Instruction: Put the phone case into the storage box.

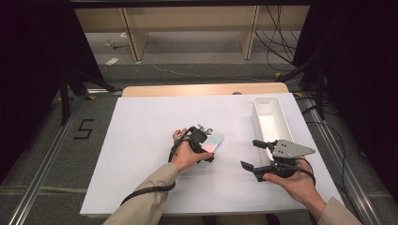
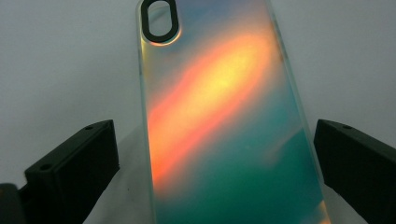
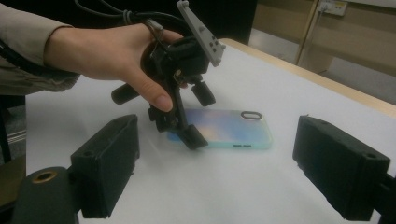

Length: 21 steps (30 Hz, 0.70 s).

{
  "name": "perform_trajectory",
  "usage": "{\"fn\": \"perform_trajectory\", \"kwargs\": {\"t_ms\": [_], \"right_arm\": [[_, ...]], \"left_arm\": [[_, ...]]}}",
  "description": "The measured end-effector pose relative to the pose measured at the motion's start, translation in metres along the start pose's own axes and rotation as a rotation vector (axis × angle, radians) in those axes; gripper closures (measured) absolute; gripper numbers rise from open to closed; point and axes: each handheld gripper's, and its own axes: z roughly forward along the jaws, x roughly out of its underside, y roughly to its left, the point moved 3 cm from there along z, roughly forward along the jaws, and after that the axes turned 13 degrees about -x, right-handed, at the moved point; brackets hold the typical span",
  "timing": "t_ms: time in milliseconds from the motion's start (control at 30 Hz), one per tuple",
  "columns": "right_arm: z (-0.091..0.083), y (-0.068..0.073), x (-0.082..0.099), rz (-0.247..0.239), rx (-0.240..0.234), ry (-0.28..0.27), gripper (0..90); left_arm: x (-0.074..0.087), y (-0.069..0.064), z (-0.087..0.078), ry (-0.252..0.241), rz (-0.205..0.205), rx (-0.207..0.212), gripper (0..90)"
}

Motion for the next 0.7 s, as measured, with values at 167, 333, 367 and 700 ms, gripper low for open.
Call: {"fn": "perform_trajectory", "kwargs": {"t_ms": [167, 333, 367, 700], "right_arm": [[0.0005, 0.0002, 0.0004, 0.000, -0.004, 0.003, 15.5], [0.0008, 0.0002, 0.0006, -0.001, -0.004, 0.004, 15.6], [0.0009, 0.0002, 0.0006, -0.001, -0.004, 0.005, 15.5], [0.0015, 0.0007, 0.0008, 0.000, -0.008, 0.004, 15.6]], "left_arm": [[-0.0004, 0.0012, 0.0010, 0.022, -0.010, 0.012, 0.0], [-0.0016, 0.0015, 0.0011, 0.039, -0.012, 0.028, 2.2], [-0.0016, 0.0015, 0.0011, 0.039, -0.012, 0.028, 3.0], [-0.0070, -0.0003, -0.0006, 0.085, 0.001, 0.037, 8.5]]}}
